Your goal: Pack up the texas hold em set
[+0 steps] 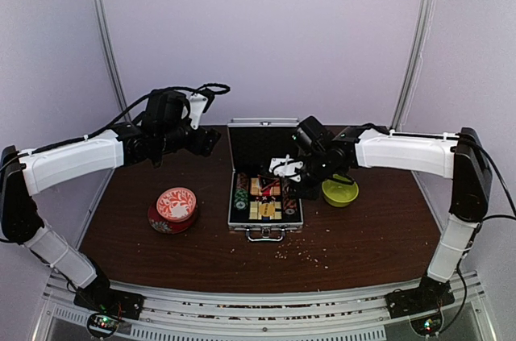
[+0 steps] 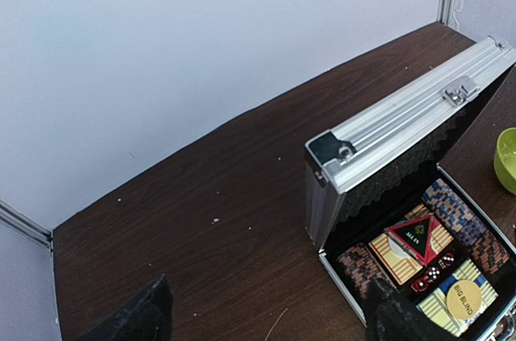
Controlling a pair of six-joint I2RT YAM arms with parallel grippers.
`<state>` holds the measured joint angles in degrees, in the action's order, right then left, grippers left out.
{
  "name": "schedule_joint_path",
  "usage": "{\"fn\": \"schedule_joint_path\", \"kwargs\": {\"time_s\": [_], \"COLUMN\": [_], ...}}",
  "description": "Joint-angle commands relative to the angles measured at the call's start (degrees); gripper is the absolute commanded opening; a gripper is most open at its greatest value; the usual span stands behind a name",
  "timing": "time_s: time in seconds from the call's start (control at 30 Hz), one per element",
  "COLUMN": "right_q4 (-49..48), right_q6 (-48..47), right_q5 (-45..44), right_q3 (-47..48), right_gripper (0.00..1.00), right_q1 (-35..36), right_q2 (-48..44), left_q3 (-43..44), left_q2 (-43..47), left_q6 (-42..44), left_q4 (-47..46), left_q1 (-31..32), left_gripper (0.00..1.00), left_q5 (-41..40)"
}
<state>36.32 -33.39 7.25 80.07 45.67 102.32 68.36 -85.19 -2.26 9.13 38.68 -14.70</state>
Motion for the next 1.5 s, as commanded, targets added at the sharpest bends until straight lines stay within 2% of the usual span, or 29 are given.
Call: {"fn": "schedule_joint_path", "kwargs": {"time_s": [0.0, 0.33, 0.73, 1.1, 1.33, 1.47], "right_q4": [-2.5, -4.5, -8.4, -9.5, -10.1, -10.6], "right_q6": [-0.2, -2.3, -2.6, -2.9, -3.0, -3.1], "right_q5": [-2.1, -4.3, -9.2, -9.9, -10.3, -11.0], "right_q3": [-1.9, -6.8, -8.0, -8.7, -9.4, -9.7], "right_gripper": [0.28, 0.29, 0.29, 0.29, 0.35, 0.46], "right_q1": [0.5, 2.8, 3.7, 4.4, 5.1, 5.3], "right_q2": [0.6, 1.0, 3.0, 3.8, 4.0, 4.0], "left_q3": [1.1, 1.3, 1.5, 1.5, 1.6, 1.5], "left_q2": [-0.2, -0.7, -1.0, -1.2, -1.4, -1.4], "left_q6": [0.8, 0.9, 0.7, 0.7, 0.6, 0.7], "left_q4": [-0.8, -0.7, -0.4, -0.2, -0.2, -0.2], "left_q1": [0.0, 0.0, 0.0, 0.1, 0.0, 0.1], "left_gripper": [0.83, 0.83, 0.83, 0.83, 0.83, 0.83], "left_q5": [0.7, 0.8, 0.5, 0.7, 0.8, 0.9]}}
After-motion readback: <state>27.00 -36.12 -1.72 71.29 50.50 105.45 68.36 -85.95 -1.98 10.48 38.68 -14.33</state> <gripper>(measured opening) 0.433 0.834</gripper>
